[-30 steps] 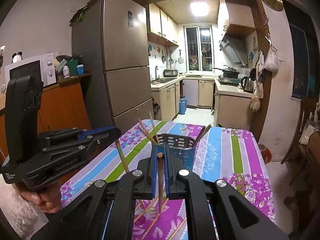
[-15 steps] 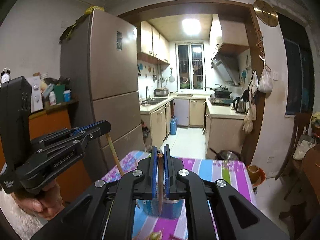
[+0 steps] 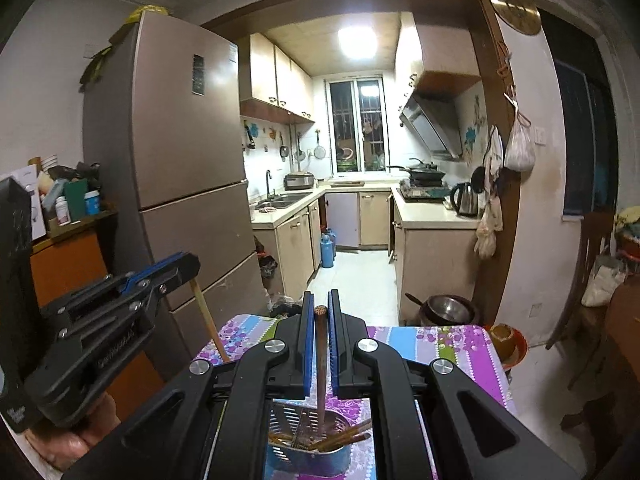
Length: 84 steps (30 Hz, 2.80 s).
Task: Organize utensils
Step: 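Lower the chopsticks into the holder and open both tools, then move both open tools back toward the chopsticks on the table, then close the right tool on a chopstick while the left tool grasps another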
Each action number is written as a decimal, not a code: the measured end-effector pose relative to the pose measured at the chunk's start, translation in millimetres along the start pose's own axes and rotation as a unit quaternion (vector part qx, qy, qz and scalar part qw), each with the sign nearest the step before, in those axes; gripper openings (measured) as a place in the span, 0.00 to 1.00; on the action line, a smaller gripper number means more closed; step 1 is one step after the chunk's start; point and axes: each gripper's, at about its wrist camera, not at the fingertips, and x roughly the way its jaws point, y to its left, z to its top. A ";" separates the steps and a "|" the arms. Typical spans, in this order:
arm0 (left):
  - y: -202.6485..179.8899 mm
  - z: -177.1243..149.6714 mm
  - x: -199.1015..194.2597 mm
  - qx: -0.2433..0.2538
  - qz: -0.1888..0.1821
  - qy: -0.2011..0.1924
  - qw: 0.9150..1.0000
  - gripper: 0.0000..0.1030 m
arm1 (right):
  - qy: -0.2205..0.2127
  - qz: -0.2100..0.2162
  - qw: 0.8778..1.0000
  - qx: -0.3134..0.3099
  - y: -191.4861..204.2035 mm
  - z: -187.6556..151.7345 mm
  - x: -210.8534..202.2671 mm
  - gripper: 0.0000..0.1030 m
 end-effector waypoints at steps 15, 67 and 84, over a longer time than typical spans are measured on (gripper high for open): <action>26.8 -74.4 53.4 -0.034 0.033 0.072 0.996 0.06 | 0.050 0.004 0.998 0.025 -0.5 -45.2 58.7 0.08; -43.6 -323.6 -230.5 0.095 0.040 0.129 0.986 0.35 | 0.057 -0.045 0.991 -0.111 8.1 -342.3 -231.3 0.46; -58.8 -370.1 -205.1 0.081 0.070 0.163 0.981 0.34 | 0.088 -0.054 0.993 -0.059 42.8 -397.6 -185.2 0.44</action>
